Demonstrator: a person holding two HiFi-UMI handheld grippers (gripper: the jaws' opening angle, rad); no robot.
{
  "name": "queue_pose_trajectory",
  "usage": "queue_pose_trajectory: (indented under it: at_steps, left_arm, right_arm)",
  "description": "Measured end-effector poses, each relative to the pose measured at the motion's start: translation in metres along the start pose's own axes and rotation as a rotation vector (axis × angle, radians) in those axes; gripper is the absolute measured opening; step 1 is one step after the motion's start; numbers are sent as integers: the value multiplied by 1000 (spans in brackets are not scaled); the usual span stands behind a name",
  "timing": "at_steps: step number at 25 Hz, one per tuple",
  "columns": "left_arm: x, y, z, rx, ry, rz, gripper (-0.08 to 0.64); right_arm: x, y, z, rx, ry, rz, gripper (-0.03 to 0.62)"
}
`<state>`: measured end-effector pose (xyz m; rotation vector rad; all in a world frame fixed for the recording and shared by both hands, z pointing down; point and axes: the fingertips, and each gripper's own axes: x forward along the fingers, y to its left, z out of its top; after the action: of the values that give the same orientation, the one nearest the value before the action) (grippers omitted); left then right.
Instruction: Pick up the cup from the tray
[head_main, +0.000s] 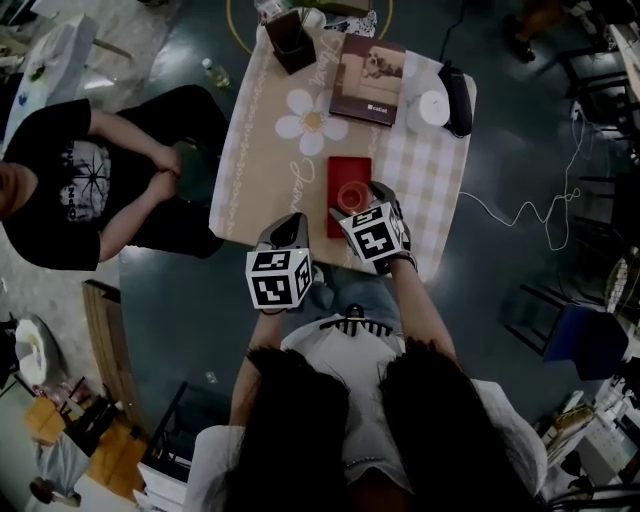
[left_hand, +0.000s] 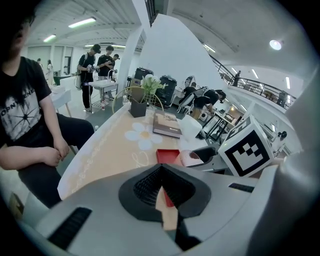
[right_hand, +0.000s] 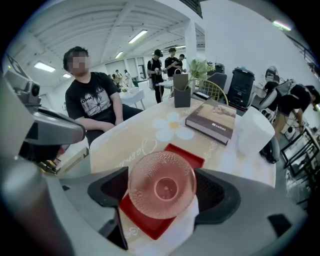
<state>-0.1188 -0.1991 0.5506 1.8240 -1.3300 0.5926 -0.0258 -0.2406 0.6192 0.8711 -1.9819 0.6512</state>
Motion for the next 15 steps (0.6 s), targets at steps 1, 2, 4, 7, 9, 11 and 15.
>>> queue_pose_trajectory:
  at_steps: [1, 2, 4, 7, 9, 11, 15]
  left_arm:
    - [1, 0, 1, 1, 1, -1, 6]
    - [2, 1, 2, 2, 2, -2, 6]
    - [3, 2, 3, 1, 1, -2, 6]
    - [3, 5, 4, -8, -2, 2, 6]
    - [4, 6, 7, -12, -5, 2, 6]
    - [5, 6, 11, -14, -10, 1, 6]
    - [5, 6, 14, -12, -14, 1, 6]
  right_arm:
    - [2, 0, 0, 13, 0, 9, 396]
    - [3, 0, 1, 20, 3, 15, 396]
    - [6, -1, -1, 8, 21, 15, 396]
    - [9, -2, -2, -19, 43, -1, 394]
    - [9, -2, 0, -16, 42, -2, 394]
    - [10, -3, 1, -13, 42, 2, 394]
    - [8, -4, 2, -8, 43, 8, 394]
